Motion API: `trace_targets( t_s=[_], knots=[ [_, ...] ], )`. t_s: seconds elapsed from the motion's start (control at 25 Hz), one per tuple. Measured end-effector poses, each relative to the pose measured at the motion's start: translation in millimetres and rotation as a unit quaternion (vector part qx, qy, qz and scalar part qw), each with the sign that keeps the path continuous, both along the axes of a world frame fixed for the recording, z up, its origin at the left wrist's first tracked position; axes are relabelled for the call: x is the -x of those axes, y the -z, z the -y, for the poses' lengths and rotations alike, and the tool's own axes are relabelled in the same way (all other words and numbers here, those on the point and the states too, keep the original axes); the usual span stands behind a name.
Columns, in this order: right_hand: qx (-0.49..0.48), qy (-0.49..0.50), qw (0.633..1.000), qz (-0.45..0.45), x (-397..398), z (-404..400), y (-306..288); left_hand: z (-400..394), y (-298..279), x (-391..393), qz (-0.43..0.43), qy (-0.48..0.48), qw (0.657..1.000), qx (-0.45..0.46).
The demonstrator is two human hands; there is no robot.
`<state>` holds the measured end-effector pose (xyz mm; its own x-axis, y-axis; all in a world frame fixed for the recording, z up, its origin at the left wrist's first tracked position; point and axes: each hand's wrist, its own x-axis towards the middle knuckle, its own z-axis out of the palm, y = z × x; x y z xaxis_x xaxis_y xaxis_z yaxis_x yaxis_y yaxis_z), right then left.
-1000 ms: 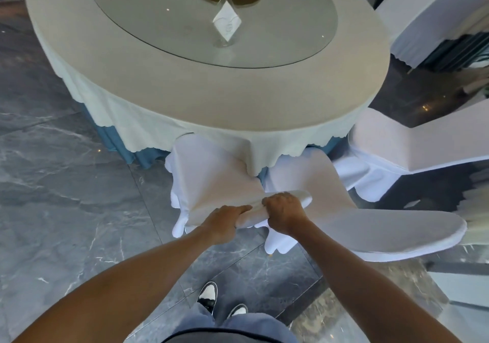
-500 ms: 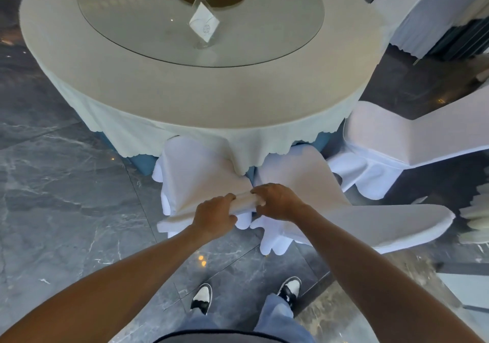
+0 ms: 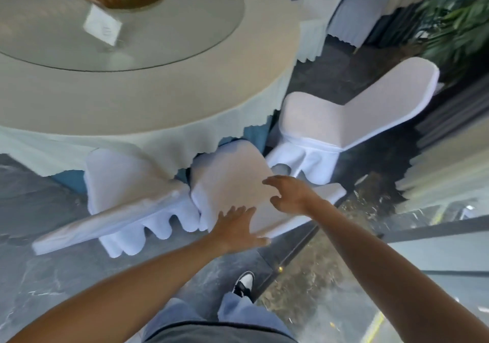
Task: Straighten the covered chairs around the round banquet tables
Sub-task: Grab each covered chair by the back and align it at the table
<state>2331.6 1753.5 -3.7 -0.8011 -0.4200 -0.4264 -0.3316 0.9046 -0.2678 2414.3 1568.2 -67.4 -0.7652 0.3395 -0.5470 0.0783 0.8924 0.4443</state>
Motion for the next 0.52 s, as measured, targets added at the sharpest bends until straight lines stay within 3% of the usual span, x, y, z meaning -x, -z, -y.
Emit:
trace_targets(
  t_s=[0.24,0.52],
  knots=[
    [-0.052,-0.006,0.998,-0.032,-39.3,-119.0,-4.1,-83.9,-6.1,7.6,-0.048,0.042,0.998,-0.030],
    [-0.157,-0.013,0.986,-0.062,-0.4,-114.9,42.1,-85.7,-15.9,27.7,-0.065,0.080,0.995,0.014]
  ],
)
